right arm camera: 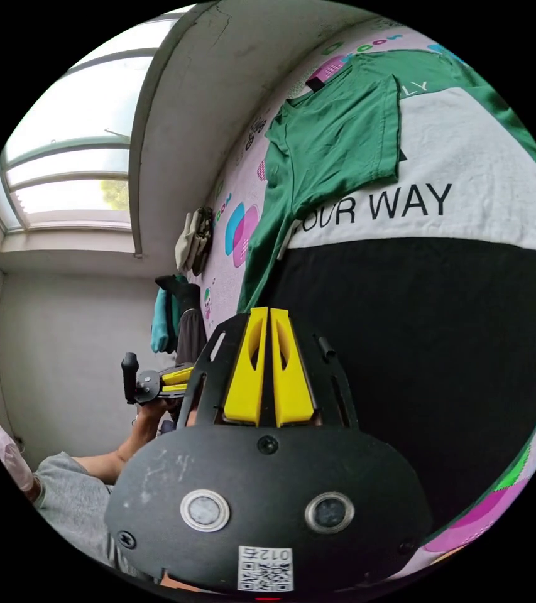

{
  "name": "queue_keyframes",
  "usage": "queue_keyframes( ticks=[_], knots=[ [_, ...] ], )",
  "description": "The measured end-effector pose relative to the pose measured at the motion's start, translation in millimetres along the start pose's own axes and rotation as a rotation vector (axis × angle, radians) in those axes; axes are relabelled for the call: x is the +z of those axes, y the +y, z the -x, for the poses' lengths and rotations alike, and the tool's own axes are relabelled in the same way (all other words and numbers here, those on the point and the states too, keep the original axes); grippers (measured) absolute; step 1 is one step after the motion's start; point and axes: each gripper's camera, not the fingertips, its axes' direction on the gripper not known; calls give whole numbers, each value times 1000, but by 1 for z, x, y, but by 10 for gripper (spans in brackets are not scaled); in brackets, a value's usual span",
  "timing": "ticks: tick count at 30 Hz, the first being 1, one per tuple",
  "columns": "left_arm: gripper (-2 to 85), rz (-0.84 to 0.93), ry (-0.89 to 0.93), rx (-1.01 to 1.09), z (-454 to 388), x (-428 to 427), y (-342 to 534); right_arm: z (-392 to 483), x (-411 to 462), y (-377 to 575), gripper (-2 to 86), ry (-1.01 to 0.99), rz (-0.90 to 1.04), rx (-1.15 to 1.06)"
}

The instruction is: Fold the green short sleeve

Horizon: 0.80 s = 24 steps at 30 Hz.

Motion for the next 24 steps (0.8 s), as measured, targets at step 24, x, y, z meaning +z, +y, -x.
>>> queue_keyframes(
  ticks=[24],
  knots=[
    [3,-88,374,218,14,-44,35,-7,50,-54,7,23,-104,160]
  ],
)
